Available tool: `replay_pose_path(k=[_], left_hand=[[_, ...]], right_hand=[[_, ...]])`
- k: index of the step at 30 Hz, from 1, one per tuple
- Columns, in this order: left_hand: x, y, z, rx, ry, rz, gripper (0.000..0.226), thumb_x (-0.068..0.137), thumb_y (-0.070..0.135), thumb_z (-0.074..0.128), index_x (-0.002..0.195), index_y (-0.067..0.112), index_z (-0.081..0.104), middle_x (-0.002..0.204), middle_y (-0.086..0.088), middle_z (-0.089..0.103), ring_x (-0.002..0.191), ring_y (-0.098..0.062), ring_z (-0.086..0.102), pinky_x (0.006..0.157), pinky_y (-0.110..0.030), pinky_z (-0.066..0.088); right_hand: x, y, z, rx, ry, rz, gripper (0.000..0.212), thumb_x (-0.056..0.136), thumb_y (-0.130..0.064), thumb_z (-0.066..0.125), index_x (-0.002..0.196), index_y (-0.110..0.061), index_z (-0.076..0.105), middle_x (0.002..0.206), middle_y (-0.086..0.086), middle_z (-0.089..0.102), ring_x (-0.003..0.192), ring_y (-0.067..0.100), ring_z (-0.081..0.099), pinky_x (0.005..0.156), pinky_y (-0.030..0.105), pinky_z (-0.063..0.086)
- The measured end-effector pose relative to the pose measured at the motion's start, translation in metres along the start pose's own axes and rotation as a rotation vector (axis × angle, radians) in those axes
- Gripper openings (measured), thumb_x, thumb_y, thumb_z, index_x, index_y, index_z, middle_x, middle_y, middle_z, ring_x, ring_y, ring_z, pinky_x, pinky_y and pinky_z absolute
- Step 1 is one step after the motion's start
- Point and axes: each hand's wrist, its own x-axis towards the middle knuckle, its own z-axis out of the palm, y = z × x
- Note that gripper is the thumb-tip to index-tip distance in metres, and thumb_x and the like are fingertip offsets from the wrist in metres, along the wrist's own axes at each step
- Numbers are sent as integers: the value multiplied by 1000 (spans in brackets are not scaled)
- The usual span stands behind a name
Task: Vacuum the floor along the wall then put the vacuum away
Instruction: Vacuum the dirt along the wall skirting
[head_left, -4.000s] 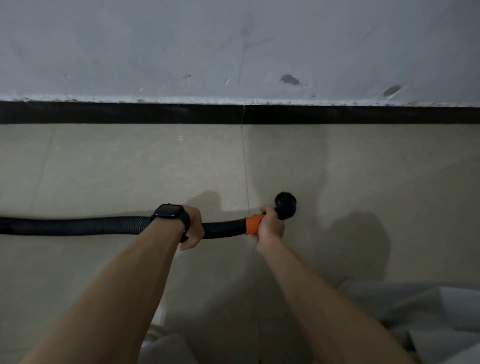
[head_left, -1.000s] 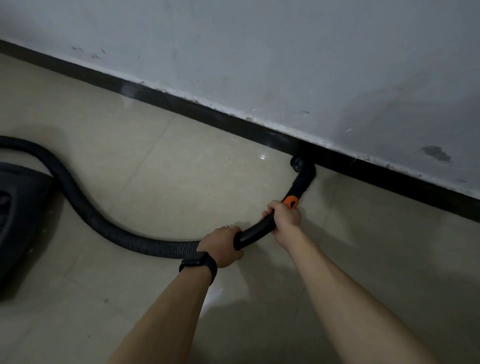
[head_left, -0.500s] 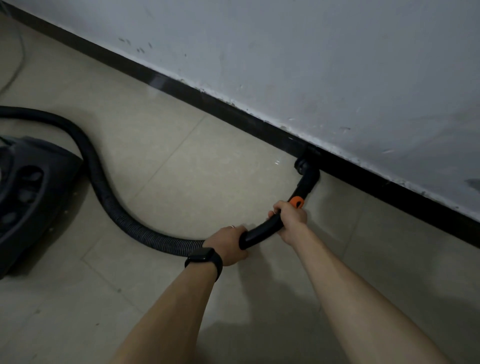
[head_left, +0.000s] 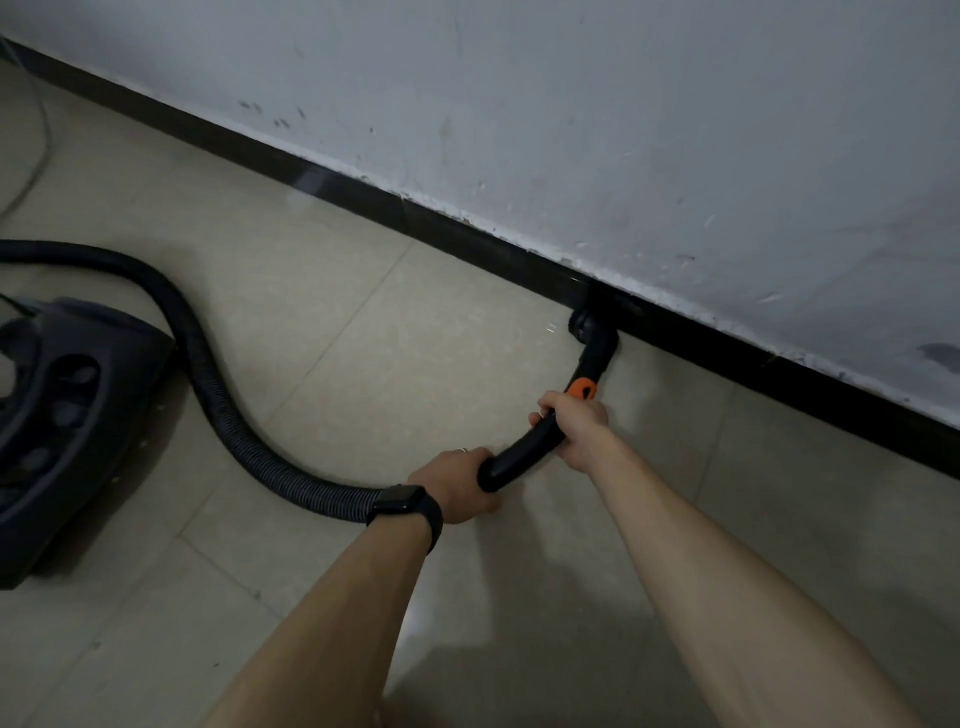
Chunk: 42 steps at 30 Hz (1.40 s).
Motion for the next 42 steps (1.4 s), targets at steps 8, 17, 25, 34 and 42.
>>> replay_pose_path(k=[8, 17, 25, 34, 42], left_hand=[[1, 13, -10, 33, -40, 22, 43, 89, 37, 70, 127, 23, 56, 119, -6, 65, 105, -25, 61, 86, -33, 49], [11, 42, 6, 184, -58, 72, 42, 87, 35, 73, 125, 24, 58, 120, -4, 66, 106, -26, 63, 90, -38, 53], [14, 42, 18, 255, -130, 51, 44, 84, 29, 76, 125, 23, 59, 120, -5, 65, 106, -26, 63, 84, -35, 51], [10, -9, 34, 431, 87, 112, 32, 97, 22, 55, 128, 25, 57, 124, -5, 57, 114, -26, 53, 93, -40, 47], [10, -23, 42, 462, 193, 111, 40, 102, 23, 47, 141, 27, 49, 139, -5, 50, 130, -27, 42, 114, -40, 28]], right_hand=[[-4, -2, -12, 23, 41, -23, 17, 92, -6, 67, 101, -8, 53, 80, 6, 60, 60, 17, 69, 55, 30, 54], [-10, 16, -60, 169, 147, -13, 12, 92, -6, 68, 94, -7, 55, 79, 7, 62, 65, 20, 71, 57, 33, 57], [-17, 48, -67, 248, 211, -36, 14, 91, -9, 68, 102, -5, 59, 73, 8, 66, 60, 21, 70, 66, 36, 60], [-22, 85, -71, -667, 201, -27, 63, 92, -71, 49, 84, -11, 67, 71, 10, 74, 66, 29, 75, 71, 48, 64], [-9, 98, -72, -959, 236, -83, 107, 64, -99, 14, 87, -12, 73, 76, 9, 74, 72, 31, 73, 76, 42, 62]])
